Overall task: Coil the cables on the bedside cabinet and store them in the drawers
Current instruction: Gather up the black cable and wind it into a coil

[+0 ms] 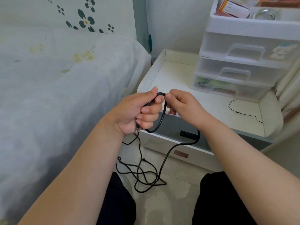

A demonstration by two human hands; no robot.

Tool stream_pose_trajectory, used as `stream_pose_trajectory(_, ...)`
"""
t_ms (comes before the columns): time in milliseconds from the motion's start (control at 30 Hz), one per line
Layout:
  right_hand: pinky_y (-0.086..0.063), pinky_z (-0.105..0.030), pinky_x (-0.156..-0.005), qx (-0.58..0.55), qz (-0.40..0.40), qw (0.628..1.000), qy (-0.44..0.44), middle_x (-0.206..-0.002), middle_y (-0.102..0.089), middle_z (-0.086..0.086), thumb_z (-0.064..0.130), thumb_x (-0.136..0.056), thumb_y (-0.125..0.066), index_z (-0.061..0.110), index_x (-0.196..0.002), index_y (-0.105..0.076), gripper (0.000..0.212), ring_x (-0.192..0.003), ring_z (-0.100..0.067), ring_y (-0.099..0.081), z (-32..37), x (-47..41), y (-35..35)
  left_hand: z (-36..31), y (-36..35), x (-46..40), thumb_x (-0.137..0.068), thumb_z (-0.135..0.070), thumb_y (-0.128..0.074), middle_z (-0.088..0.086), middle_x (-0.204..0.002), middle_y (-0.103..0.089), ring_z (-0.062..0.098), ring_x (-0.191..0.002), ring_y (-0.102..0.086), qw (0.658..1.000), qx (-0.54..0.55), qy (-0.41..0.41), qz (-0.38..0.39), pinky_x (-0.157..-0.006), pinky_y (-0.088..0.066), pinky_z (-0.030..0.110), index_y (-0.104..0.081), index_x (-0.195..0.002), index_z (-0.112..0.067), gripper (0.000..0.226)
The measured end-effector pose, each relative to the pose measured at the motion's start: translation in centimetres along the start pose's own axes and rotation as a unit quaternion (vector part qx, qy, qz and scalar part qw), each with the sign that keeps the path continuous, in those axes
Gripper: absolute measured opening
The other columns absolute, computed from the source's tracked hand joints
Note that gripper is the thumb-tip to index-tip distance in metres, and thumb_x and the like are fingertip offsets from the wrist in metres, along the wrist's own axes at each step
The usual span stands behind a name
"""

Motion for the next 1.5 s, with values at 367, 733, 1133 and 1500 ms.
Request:
stream_pose_trajectory(367,-0.053,-0.04,-0.076,-0.164,-0.222,0.96,-0.051,-0.094,-0.06,-0.005,0.023,-0.103,-0.033,0.025,-0.106,-0.042,0.01,-0.083,-0.017,-0.06,-1.7,1.7,-7.0,0.9,-1.8,-2.0,-0.104,-0.031,-0.029,-0.009,-0.045,-0.032,0.0,-0.028,-0.024,0.988,0.074,-0.111,-0.08,-0.03,-0.023,0.013,-0.059,-0.11,-0.002,0.043)
stream_pose_trajectory(733,-0.049,-0.035,-0.077,-0.235,0.016,0.962,-0.141,-0.085,-0.058,-0.005,0.025,-0.103,-0.03,0.01,-0.105,-0.048,0.023,-0.079,-0.015,-0.058,-1.1,2.7,-9.5,-0.9,-0.8,-2.7,-0.103,-0.023,-0.03,-0.009,-0.048,-0.029,0.002,-0.027,-0.022,0.952,0.182,-0.206,-0.132,-0.027,-0.021,0.014,-0.053,-0.122,-0.005,0.035)
stream_pose_trajectory(1133,-0.042,-0.033,-0.061,0.307,0.23,0.918,-0.099,-0.08,-0.057,-0.005,0.017,-0.1,-0.039,0.01,-0.102,-0.037,0.008,-0.07,-0.022,-0.053,-1.0,5.5,-7.9,-0.9,0.7,-2.4,-0.105,-0.019,-0.024,-0.007,-0.048,-0.025,0.009,-0.034,-0.019,0.947,-0.065,-0.24,-0.203,-0.04,-0.031,0.021,-0.041,-0.079,-0.014,0.031)
stream_pose_trajectory(1500,-0.043,-0.032,-0.091,0.332,0.389,0.859,-0.04,-0.126,-0.058,0.012,0.033,-0.1,-0.038,0.032,-0.126,-0.052,0.029,-0.113,-0.011,-0.054,1.2,5.5,-3.2,0.7,1.2,-3.0,-0.106,-0.026,-0.023,-0.005,-0.047,-0.032,0.024,-0.069,-0.068,0.962,-0.198,-0.106,-0.154,-0.083,-0.056,0.039,-0.042,-0.082,-0.014,0.033)
Point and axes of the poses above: each hand's wrist, its own x-axis away from the middle knuckle, its own y-axis out of the back of the hand, z = x × y, the point moved 1 cm from there along -x, towards the middle knuckle
